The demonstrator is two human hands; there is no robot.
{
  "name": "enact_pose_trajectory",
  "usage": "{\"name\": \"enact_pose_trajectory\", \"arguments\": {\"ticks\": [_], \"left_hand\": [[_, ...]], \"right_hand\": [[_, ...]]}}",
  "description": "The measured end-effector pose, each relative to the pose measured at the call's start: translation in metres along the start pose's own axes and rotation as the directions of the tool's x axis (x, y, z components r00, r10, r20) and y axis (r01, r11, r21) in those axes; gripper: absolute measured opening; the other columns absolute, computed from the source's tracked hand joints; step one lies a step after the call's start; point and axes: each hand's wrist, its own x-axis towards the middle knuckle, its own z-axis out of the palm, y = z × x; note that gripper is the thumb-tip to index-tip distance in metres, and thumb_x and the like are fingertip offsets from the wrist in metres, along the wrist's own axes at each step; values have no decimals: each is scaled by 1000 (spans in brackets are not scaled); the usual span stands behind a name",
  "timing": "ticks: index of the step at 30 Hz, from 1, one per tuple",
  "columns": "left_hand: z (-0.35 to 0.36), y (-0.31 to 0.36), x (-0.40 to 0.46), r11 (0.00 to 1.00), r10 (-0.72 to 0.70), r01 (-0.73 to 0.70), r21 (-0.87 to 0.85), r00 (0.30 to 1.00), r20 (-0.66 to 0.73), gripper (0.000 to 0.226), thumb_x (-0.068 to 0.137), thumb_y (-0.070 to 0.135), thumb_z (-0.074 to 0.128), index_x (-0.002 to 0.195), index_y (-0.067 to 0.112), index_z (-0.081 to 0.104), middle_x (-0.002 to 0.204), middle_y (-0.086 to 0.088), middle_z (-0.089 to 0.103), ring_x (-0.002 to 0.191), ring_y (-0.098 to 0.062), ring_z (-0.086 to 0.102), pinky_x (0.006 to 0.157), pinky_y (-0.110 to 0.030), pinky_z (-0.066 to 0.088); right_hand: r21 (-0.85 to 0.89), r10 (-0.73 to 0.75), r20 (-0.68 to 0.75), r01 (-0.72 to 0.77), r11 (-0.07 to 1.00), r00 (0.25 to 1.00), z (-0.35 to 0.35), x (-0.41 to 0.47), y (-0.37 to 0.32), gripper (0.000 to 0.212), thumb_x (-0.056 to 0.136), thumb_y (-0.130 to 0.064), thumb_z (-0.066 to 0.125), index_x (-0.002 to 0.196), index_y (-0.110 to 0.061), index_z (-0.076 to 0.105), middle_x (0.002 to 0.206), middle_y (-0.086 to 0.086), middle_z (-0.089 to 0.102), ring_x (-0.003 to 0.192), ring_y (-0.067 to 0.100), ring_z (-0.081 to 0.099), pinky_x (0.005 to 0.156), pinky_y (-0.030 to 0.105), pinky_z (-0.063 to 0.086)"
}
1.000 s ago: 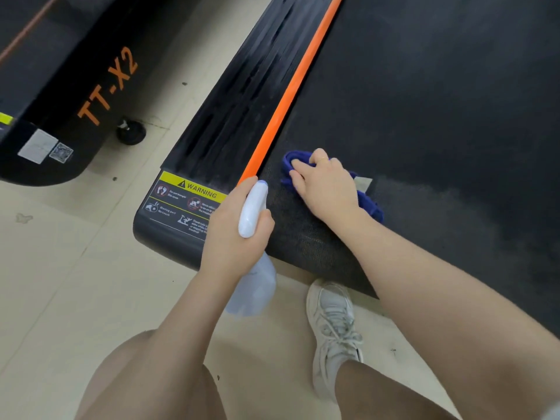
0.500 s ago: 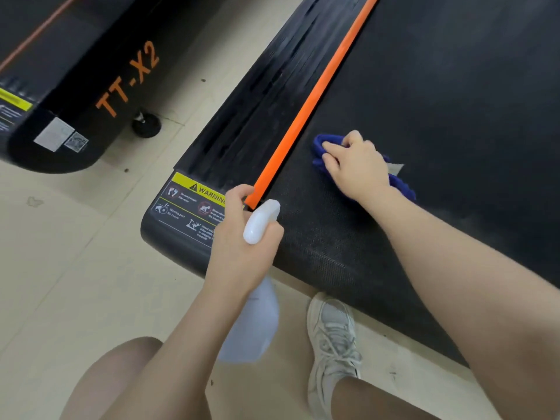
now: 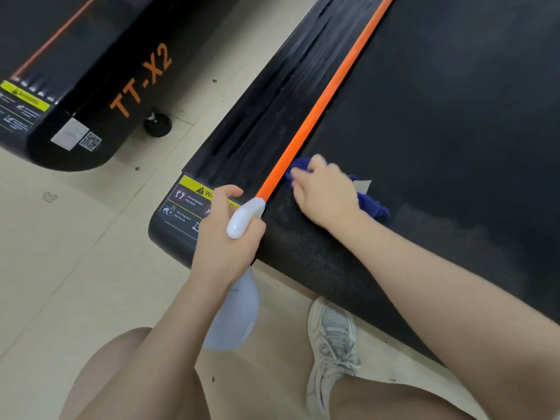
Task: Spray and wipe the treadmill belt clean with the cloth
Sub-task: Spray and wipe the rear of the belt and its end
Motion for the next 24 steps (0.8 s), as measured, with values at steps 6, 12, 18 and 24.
{"name": "enact_pose_trajectory", "arguments": {"ticks": [6,12,18,24], "left_hand": [[3,-3,2,999,-34,34,-12,999,-32,28,85,12,57,109,23,46,75,1,58,84,-24,55,64,-33,38],[0,-7,2,1000,2,-2,-6,999,-35,27,84,11,58,106,23,49,73,7,57,78,-18,53,62,-31,37],[0,-10,-1,999,46,-45,10,999,-26,24,79,19,56,102,24,50,76,1,60,78,-20,56,63,-31,41],[2,-13,-4,996,82,-81,37,996,-41,23,83,14,57,102,25,50,82,3,60,84,-23,56,70,-36,43]], "right_hand": [[86,-331,-32,332,939,943,-4,-29,-3,36,87,-30,38,96,-17,70,85,10,57,64,31,55,49,32,39],[31,-147,-102,151,988,984,5,-38,-18,14,77,-27,66,84,-15,67,80,11,56,57,28,51,48,29,28],[69,-572,-110,581,811,813,5,-73,-4,35,76,-31,40,78,-20,73,69,6,57,50,23,48,45,25,36],[100,-86,-150,102,990,985,5,-39,-3,28,79,-30,45,85,-17,70,81,10,57,60,30,53,49,28,32]]}}
